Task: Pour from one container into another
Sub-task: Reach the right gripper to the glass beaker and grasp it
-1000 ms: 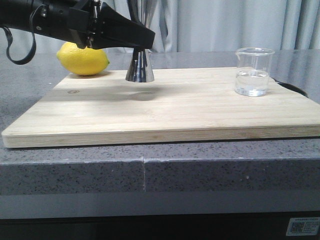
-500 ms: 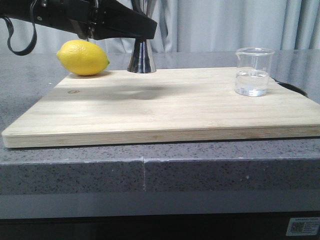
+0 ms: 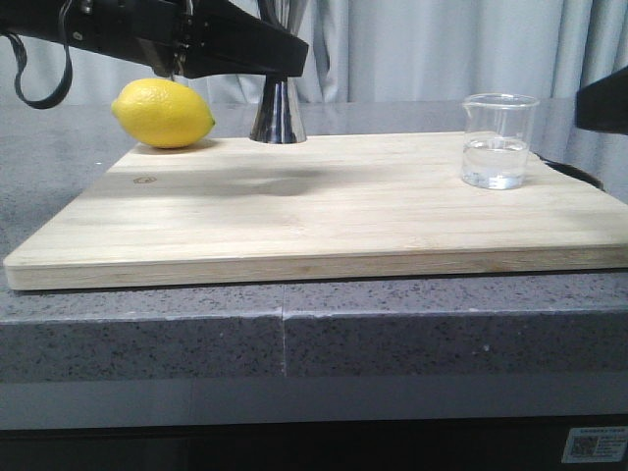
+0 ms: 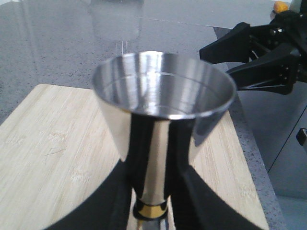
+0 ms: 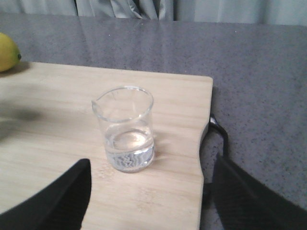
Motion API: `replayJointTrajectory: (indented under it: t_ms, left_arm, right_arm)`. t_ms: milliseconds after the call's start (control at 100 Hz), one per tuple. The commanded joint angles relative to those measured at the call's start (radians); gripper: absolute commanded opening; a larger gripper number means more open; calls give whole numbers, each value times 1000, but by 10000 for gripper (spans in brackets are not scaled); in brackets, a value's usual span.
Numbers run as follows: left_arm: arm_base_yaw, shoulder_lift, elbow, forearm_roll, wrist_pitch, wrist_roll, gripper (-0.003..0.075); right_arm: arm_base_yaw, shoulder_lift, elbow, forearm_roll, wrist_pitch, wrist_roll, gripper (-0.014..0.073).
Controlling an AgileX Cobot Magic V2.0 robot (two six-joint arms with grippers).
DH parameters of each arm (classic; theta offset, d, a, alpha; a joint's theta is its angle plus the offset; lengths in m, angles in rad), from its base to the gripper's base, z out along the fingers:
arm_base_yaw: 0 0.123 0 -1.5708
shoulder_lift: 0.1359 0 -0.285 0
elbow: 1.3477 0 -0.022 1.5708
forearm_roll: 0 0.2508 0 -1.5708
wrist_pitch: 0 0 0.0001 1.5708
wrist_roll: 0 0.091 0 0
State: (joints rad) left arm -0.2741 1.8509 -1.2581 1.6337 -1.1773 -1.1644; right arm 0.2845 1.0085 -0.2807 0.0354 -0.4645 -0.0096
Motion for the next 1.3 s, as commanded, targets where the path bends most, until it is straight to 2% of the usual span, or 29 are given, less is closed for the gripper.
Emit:
replayJointTrajectory:
  t_ms: [0,190,390,640,1290]
  left_arm:
    - [-7,-58,-28,-62,-127,-8,113]
    - [-7,-58,-28,-62,-127,-8,113]
    - [-7,-58,-28,-62,-127,-8,113]
    - [-7,-58,-28,-62,-127,-8,113]
    - [-7,-58,-28,-62,-127,-7,113]
  right_arm:
    - [-1,58,-21,-19,-173,10,478]
    - [-1,237,-21,-110,-371,103,478]
    - [1,393,-33,-128,-530,108,478]
    - [1,472,-104,-151,-537,113,478]
    - [1,478,-171,-156,-478,113,478]
